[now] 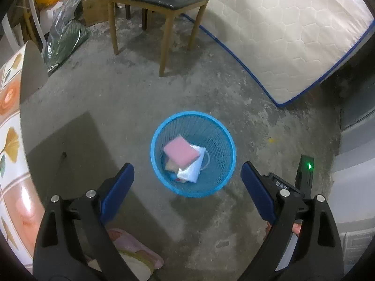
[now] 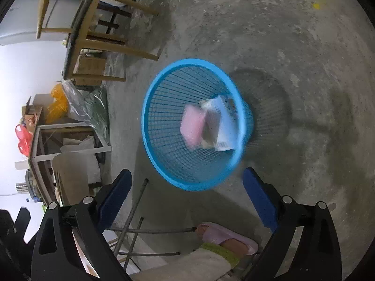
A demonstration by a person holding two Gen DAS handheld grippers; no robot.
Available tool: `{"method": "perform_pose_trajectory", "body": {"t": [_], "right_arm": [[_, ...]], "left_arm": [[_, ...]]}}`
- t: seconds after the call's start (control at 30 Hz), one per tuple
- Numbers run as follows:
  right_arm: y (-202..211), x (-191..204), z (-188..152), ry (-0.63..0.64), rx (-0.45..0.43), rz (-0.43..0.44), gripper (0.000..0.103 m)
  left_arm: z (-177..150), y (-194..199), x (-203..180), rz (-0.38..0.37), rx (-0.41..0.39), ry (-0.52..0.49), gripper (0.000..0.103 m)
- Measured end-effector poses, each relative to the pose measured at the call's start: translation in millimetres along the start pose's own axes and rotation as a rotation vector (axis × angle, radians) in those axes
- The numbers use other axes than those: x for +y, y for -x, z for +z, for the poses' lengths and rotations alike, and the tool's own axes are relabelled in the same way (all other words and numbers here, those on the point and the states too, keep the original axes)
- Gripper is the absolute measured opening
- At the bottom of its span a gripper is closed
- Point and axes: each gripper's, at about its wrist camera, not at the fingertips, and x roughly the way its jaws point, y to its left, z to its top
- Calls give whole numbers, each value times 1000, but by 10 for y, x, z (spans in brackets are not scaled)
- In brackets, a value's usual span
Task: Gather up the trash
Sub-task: 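Carry the pink sponge and blue box to the wastebasket and release both, then move both grippers back over the table toward the white bottle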
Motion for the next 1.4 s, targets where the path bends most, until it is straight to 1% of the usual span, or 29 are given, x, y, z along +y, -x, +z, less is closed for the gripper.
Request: {"method": "perform_pose_trajectory", "body": {"t": [0.1, 0.13, 0.2, 0.3, 0.33, 0.43, 0.5, 0.57, 0.63, 0.73, 0.77, 0.83, 0.93, 1.0, 1.17, 1.27, 1.4], "right_arm": [[213, -115, -202, 22, -38, 15, 93], [308, -151, -284, 32, -49, 18, 93], [470, -212, -413, 42, -62, 27, 93], [738, -218, -603, 80, -88, 18, 93], [816, -213, -652, 95, -94, 8, 93], [1024, -102, -797, 151, -115, 1, 93], [1138, 51, -890, 203, -124, 7, 93], [1217, 226, -993, 256, -131, 30, 93], [1247, 462, -1120, 321, -119, 60, 93], [1253, 867, -1334, 423, -86, 98, 93], [1246, 999, -1402, 457, -75, 109, 93], [1235, 1318, -1589, 537, -48, 148, 93], [1180, 1690, -1844, 621, 3, 200, 93], [1112, 1944, -2073, 680, 52, 226, 93], [833, 2433, -2677, 815, 211, 251, 93], [639, 2659, -3045, 881, 297, 246, 93], [427, 2909, -3446, 952, 376, 231, 93]], "left_arm": [[-67, 228, 77, -15, -51, -18, 89], [-120, 373, 108, -30, -77, -24, 89], [-222, 604, 152, -36, -112, -30, 89], [-470, 1011, 280, -45, -173, -44, 89], [-616, 1188, 361, -45, -209, -42, 89], [-1009, 1566, 620, -10, -277, -5, 89], [-1263, 1747, 797, 30, -300, 18, 89], [-1529, 1932, 983, 83, -317, 39, 89], [-1762, 2096, 1128, 131, -332, 60, 89], [-2179, 2420, 1402, 171, -377, 135, 89], [-2264, 2491, 1447, 174, -390, 151, 89], [-2528, 2703, 1603, 196, -439, 207, 89], [-2822, 2965, 1802, 228, -506, 270, 89], [-2986, 3089, 1902, 241, -539, 306, 89], [-3365, 3322, 2174, 288, -612, 405, 89], [-3553, 3382, 2329, 310, -626, 457, 89], [-3742, 3410, 2528, 316, -638, 523, 89]]}}
